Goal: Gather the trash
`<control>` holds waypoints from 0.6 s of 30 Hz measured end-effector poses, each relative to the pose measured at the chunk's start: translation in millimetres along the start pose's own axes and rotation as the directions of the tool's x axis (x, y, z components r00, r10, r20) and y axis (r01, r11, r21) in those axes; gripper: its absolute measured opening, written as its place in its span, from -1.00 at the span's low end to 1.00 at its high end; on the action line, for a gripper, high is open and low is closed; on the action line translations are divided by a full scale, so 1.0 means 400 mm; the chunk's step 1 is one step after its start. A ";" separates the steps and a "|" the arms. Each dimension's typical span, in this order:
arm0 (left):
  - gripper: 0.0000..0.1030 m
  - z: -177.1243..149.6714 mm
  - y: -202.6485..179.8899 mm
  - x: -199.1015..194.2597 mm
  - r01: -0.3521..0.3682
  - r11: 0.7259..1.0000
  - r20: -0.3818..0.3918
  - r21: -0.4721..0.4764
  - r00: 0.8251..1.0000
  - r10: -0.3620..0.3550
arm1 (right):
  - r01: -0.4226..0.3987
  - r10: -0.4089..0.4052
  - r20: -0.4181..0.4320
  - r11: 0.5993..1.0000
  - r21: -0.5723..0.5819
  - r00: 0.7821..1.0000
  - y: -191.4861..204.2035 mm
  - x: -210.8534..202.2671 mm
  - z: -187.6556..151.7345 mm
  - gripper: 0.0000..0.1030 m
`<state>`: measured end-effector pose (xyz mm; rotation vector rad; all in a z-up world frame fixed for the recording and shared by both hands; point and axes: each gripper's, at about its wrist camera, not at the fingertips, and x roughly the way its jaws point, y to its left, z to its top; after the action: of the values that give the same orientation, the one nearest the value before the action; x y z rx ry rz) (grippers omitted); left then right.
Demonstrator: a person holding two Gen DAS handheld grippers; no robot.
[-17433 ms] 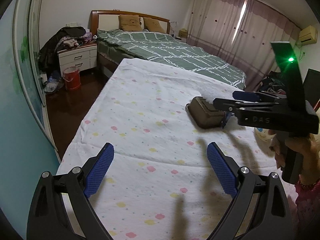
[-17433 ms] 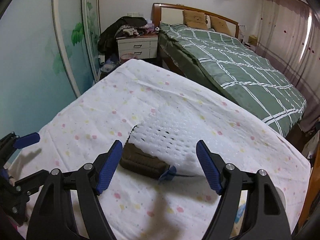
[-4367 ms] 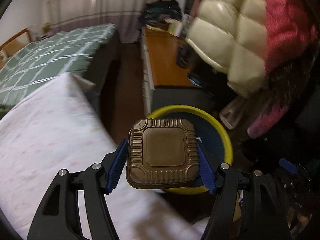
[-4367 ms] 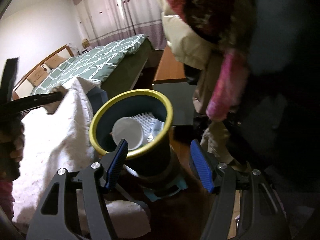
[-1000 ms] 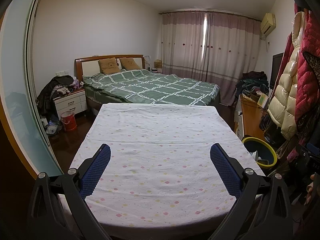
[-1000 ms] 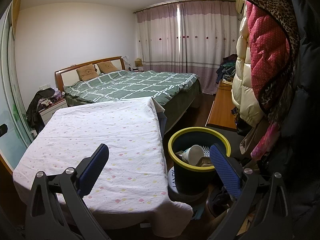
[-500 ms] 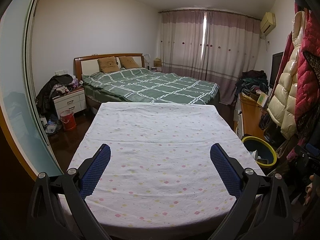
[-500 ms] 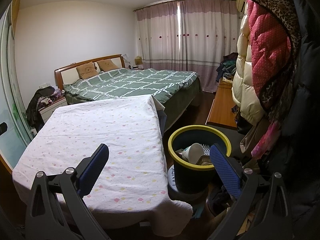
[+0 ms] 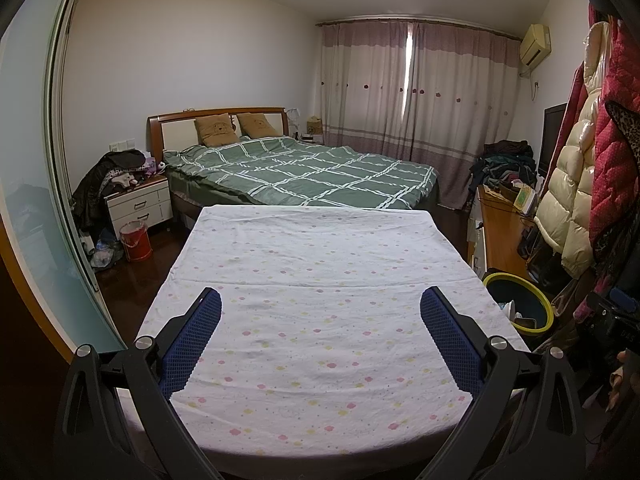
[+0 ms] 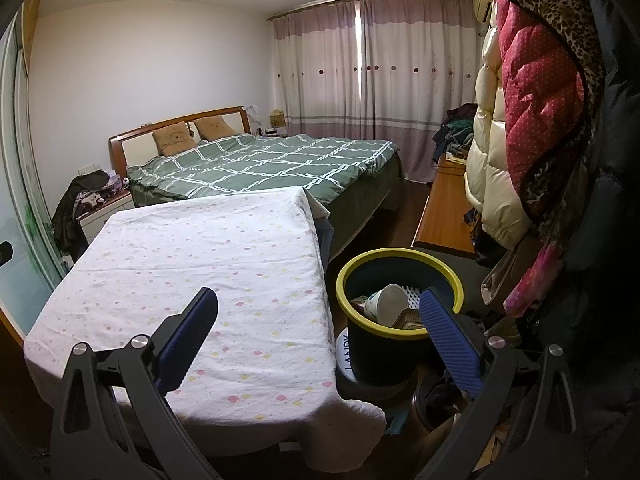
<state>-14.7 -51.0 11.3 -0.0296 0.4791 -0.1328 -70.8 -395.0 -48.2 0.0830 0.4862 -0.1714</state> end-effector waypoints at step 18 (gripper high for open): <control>0.91 0.002 -0.003 0.003 0.003 1.000 -0.002 0.001 1.000 -0.003 | 0.003 -0.003 -0.019 1.000 -0.005 1.000 0.001 0.017 -0.007 0.87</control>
<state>-13.3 -52.5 11.4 -0.0288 0.4814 -0.1364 -66.2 -395.1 -53.8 0.0796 0.5056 -0.1721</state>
